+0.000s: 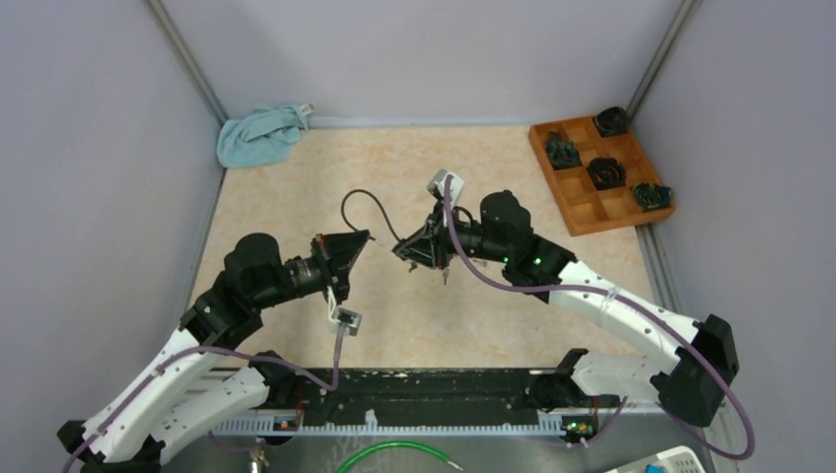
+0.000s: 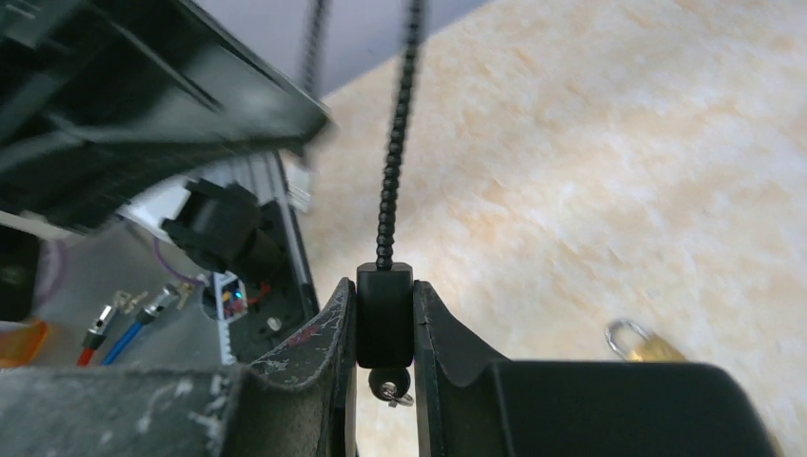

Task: Unlock with the key
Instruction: Unlock the lock, then place the lock at the center of the board.

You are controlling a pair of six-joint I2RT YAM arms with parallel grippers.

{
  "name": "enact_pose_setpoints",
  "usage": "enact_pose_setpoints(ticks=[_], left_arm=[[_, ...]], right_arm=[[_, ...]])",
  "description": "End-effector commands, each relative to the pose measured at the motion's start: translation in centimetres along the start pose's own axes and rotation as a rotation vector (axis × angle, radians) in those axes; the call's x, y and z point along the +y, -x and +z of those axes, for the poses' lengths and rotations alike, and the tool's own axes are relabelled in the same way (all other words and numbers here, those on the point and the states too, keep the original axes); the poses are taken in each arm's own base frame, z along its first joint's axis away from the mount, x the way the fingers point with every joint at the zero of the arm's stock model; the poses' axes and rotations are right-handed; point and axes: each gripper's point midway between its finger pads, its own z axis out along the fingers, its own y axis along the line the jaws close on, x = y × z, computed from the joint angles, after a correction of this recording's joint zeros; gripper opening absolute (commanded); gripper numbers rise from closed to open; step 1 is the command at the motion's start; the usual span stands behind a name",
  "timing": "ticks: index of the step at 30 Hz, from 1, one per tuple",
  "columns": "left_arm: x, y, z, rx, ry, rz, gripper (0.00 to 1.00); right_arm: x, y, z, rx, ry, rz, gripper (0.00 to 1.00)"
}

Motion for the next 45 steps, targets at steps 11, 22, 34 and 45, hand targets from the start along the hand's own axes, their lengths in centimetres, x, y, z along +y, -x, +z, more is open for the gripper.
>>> enact_pose_setpoints(ticks=[11,22,34,45], left_arm=[[2.8,2.4,-1.2,-0.098,0.09,0.077,0.31],[-2.2,0.5,-1.0,0.009,-0.175,-0.297,0.98],[-3.0,0.3,-1.7,0.066,-0.221,-0.466,0.98],[-1.4,-0.1,-1.6,0.072,-0.146,-0.481,0.98]], right_arm=[[-1.3,-0.5,-1.4,0.037,-0.034,0.024,0.0],[-6.2,3.1,-0.6,-0.013,-0.221,0.025,0.0],[-12.5,3.4,-0.3,-0.011,-0.391,0.103,0.0],[-8.2,-0.2,6.8,0.055,-0.122,0.262,0.0]])
